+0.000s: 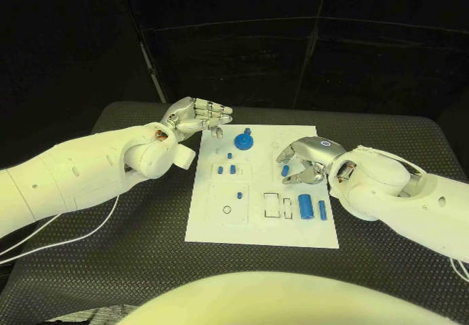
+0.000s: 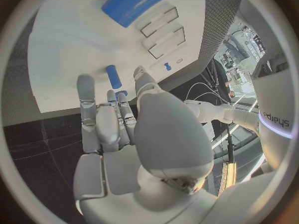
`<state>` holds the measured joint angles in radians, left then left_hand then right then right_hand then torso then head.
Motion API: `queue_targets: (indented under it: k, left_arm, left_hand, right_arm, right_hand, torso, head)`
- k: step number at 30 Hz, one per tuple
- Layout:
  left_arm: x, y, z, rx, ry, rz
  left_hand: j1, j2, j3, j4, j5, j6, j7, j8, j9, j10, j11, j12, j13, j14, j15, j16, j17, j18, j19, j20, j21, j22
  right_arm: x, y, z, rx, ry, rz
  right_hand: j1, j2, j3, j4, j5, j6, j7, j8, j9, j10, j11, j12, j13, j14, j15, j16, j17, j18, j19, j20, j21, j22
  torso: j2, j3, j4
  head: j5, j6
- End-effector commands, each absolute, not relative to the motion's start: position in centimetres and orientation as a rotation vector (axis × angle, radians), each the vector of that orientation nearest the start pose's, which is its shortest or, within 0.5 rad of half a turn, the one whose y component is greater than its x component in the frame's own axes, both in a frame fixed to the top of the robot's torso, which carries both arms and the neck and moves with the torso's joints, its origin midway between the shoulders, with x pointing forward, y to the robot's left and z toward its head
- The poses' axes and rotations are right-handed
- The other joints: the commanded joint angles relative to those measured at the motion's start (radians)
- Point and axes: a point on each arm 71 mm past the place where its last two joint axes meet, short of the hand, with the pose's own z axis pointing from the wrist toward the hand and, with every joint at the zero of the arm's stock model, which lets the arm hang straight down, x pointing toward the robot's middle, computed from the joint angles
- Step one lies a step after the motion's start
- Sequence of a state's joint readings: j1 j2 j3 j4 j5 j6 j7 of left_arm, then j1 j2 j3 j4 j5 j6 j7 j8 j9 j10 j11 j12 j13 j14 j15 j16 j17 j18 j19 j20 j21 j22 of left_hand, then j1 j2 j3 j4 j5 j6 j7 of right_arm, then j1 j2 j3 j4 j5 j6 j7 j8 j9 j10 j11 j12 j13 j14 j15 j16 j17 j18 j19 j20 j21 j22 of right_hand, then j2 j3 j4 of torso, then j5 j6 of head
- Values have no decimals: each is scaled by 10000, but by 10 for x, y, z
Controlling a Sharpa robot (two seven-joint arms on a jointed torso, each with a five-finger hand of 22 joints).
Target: Assemble the parts on the task board
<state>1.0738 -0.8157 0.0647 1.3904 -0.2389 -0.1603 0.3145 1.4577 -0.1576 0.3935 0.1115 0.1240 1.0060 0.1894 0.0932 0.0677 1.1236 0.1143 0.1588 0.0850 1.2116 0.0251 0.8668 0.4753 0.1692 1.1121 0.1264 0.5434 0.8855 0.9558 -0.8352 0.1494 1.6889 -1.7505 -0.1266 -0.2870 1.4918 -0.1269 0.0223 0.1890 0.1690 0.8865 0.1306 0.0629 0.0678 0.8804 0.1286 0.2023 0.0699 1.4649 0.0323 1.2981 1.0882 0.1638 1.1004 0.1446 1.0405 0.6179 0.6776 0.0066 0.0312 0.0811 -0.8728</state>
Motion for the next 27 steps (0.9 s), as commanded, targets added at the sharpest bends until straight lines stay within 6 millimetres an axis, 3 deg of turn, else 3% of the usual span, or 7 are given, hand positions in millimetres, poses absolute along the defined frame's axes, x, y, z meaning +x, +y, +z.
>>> queue_targets:
  k: [1,7,13,19,27]
  left_arm:
    - [498,225,-213,-9785,15684,-15153]
    - [499,225,-213,-9789,15686,-15144]
    - [499,225,-213,-9790,15690,-15144]
    - [499,225,-213,-9792,15699,-15146]
    - [499,225,-213,-9794,15712,-15150]
  left_hand:
    - [-47,71,5,-43,-32,-41,-9,-25,-10,-41,2,41,1,-74,17,-33,-17,122,-103,-1,-55,-11]
    - [-48,71,5,-43,-32,-42,-9,-25,-10,-43,2,42,1,-74,18,-34,-18,123,-104,0,-56,-11]
    - [-73,77,3,-44,-33,-55,-6,-24,-10,-64,6,59,2,-81,23,-44,-31,123,-111,6,-72,-21]
    - [-77,79,2,-42,-33,-56,-5,-23,-10,-65,7,61,2,-82,24,-45,-32,123,-112,6,-74,-22]
    - [-97,92,3,-33,-32,-58,-4,-21,-9,-72,9,69,3,-82,26,-48,-37,123,-114,10,-81,-27]
  right_arm:
    - [434,-157,-222,-3460,18262,5004]
    - [435,-156,-222,-3498,18282,4952]
    - [436,-155,-223,-3499,18279,4944]
    - [437,-154,-223,-3525,18250,4996]
    - [439,-152,-220,-3460,17651,5074]
  right_hand:
    - [167,81,39,-33,-58,147,44,68,25,23,-49,144,14,15,23,-74,-33,74,-32,-61,-66,-11]
    - [413,576,334,-200,-381,815,215,248,79,903,-281,709,39,167,-175,60,137,4,321,-226,197,398]
    - [555,870,797,-180,-610,1367,205,337,81,1654,-375,719,-73,188,-275,0,47,-52,539,-329,394,687]
    - [737,1085,1424,-163,-909,1906,79,452,93,2317,-528,498,-75,260,-398,100,197,-95,708,-438,590,967]
    - [954,1165,2234,-398,-1098,2253,12,483,80,2819,-623,130,-64,298,-487,164,275,-127,791,-538,736,1161]
  torso:
    - [-1,6,9]
    - [-5,7,7]
    - [-2,7,1]
    - [-1,14,-1]
    - [-3,13,4]
  head:
    - [7,2]
    - [27,2]
    - [18,2]
    - [3,2]
    - [-6,2]
